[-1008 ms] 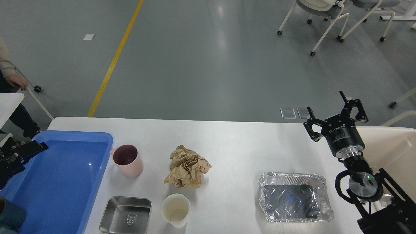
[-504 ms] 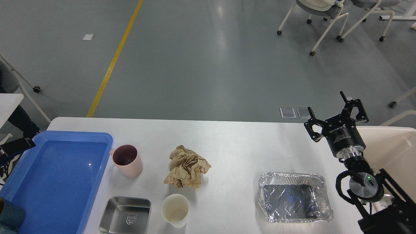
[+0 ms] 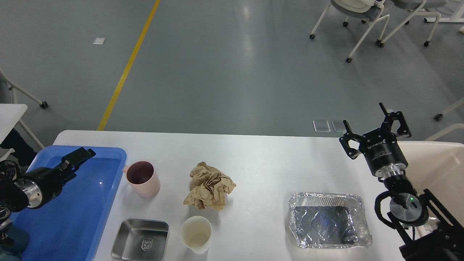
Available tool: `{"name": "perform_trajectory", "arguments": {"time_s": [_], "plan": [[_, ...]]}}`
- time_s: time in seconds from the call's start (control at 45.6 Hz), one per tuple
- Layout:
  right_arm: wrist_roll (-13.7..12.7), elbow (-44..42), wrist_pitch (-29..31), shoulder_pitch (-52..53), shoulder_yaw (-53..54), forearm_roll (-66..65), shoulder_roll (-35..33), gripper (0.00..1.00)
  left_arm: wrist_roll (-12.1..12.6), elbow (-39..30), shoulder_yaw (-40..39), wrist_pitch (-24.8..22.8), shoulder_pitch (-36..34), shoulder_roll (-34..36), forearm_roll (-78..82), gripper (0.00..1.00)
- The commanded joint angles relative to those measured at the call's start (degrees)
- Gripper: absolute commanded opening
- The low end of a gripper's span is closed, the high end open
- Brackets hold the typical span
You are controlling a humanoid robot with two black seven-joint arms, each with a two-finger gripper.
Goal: Tidy desktop
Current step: 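Reach the left gripper to the pink mug and grasp it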
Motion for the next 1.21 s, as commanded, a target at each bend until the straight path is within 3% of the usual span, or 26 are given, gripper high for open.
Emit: {"name": "perform_trajectory", "arguments": {"time_s": [0.0, 0.307, 0.482, 0.745, 1.183], "plan": [[0.05, 0.0, -0.01, -0.01, 0.0, 0.0, 0.39, 1.0, -0.23, 3.46, 4.92, -0.01, -4.22, -2.61, 0.33, 0.96], [0.05, 0.08, -0.01, -0.28, 0.09, 0.0, 0.04, 1.0, 0.83, 4.87, 13.71, -0.01, -9.5, -5.87, 0.68, 0.84], [0.05, 0.0, -0.01, -0.28, 0.09, 0.0, 0.12, 1.0, 1.44, 5.84, 21.18, -0.01, -13.63, -5.87, 0.59, 0.62], [0.05, 0.0, -0.01, -0.28, 0.18, 0.0, 0.12, 1.0, 1.36, 8.21, 22.07, -0.1, -15.65, -8.24, 0.59, 0.35], [0.05, 0.0, -0.01, -0.28, 0.35, 0.09, 0.03, 1.0, 1.36, 10.94, 28.75, -0.18, -20.31, -10.62, 0.59, 0.07]]}}
